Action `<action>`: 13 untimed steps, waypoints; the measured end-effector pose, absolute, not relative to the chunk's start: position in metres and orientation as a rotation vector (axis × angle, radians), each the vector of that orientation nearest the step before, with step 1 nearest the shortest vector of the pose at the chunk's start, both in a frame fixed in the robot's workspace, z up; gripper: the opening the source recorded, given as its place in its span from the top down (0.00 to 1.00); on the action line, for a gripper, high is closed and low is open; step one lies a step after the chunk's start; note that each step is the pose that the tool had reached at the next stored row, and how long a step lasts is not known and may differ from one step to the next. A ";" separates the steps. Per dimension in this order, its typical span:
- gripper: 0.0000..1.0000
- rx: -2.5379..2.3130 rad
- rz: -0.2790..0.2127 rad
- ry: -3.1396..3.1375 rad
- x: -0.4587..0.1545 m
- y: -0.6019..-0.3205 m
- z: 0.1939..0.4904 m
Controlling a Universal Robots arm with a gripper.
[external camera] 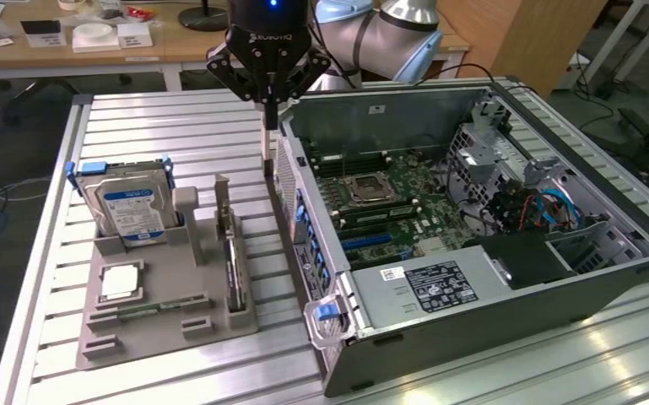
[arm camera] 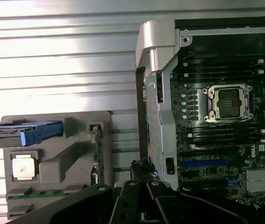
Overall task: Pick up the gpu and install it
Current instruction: 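Reach for the gpu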
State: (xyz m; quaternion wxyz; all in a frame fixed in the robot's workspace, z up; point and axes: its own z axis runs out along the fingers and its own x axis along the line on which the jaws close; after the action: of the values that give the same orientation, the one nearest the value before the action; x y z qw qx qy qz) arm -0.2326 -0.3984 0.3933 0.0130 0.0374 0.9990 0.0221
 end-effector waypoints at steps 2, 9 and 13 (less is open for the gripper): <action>0.89 0.117 0.069 3.113 -0.234 -0.398 0.393; 0.89 0.117 0.069 3.113 -0.234 -0.398 0.393; 0.89 0.117 0.069 3.113 -0.237 -0.398 0.393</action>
State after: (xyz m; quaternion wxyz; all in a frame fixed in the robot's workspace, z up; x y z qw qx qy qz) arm -0.2373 -0.3984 0.3933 0.0130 0.0374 0.9990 0.0221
